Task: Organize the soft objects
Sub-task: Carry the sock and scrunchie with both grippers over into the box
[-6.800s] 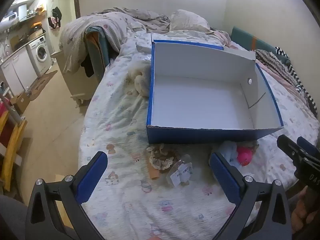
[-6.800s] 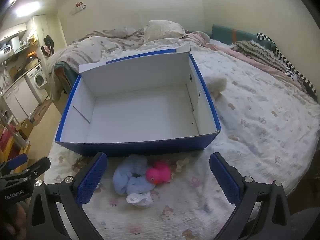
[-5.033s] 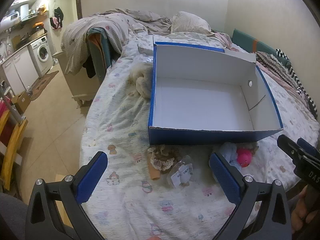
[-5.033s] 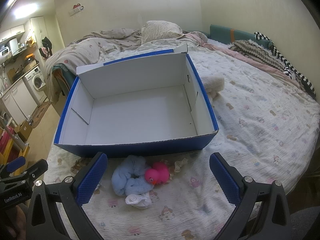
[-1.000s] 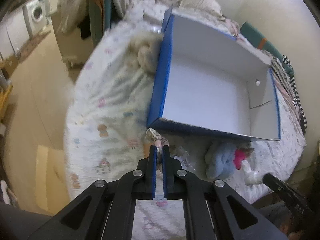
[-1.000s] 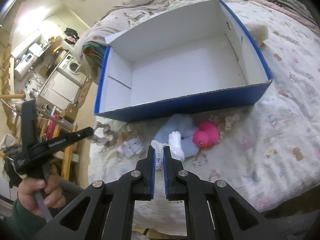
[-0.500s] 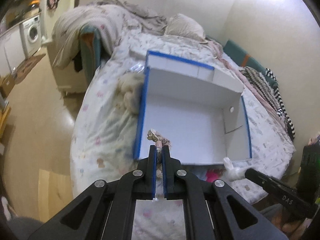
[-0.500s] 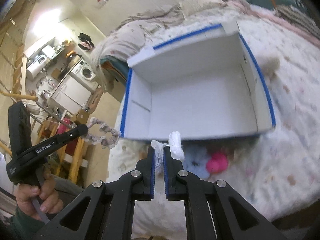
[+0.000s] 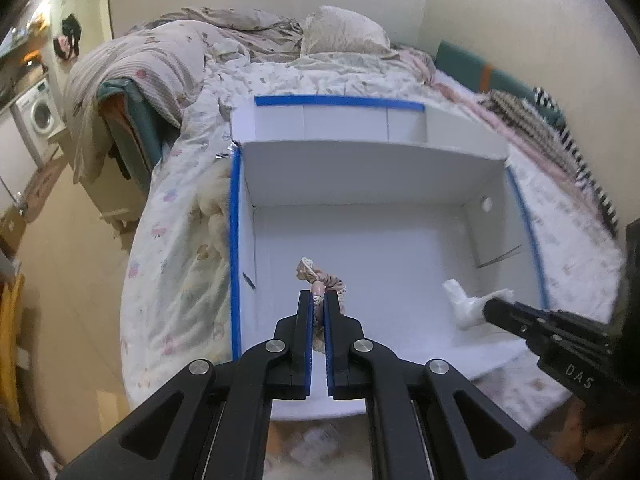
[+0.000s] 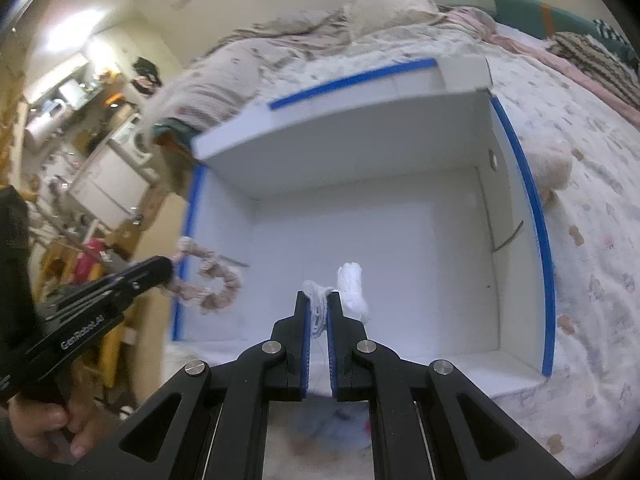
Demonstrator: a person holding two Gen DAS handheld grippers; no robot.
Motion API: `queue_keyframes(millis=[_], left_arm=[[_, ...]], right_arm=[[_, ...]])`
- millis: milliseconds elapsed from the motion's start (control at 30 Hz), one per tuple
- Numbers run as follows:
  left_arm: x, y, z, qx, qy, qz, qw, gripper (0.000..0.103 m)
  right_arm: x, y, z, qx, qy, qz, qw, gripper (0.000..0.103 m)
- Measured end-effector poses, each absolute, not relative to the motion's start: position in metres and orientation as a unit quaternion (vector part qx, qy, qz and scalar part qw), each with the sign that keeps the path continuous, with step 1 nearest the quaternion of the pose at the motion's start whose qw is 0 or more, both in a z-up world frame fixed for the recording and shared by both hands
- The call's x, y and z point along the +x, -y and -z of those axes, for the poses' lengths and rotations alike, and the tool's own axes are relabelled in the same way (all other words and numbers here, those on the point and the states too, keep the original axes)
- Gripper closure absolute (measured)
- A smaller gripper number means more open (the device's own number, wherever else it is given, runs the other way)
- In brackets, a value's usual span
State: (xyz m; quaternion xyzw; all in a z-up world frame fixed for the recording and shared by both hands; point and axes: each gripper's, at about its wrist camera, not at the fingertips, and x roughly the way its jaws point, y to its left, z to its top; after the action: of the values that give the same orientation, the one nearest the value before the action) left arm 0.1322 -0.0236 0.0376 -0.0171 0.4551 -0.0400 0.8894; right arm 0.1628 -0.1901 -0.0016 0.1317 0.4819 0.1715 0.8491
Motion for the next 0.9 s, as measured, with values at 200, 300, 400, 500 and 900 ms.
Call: queue_keyframes(millis=[200,300,400,500,900], left_arm=[[0.147,0.035,0.007,0.017,-0.464,0.025,0.885,0.098],[0.155,0.040,0.023,0.023,-0.481,0.029,0.876,0.098],[0.158,0.042,0.036,0.027,-0.495,0.025,0.868,0.098],[0.159,0.044,0.042,0.029,-0.501,0.027,0.864,0.098],[0.160,0.046,0.049,0.039,-0.513,0.024,0.857,0.098]], right_arm=[[0.178,0.198,0.042,0.131,-0.517,-0.135,0.835,0.094],[0.183,0.197,0.054,0.125,-0.535,-0.126,0.826,0.094],[0.188,0.194,0.063,0.118,-0.546,-0.122,0.820,0.094],[0.189,0.188,0.070,0.105,-0.557,-0.116,0.815,0.094],[0.184,0.187,0.074,0.123,-0.564,-0.139,0.805,0.093]])
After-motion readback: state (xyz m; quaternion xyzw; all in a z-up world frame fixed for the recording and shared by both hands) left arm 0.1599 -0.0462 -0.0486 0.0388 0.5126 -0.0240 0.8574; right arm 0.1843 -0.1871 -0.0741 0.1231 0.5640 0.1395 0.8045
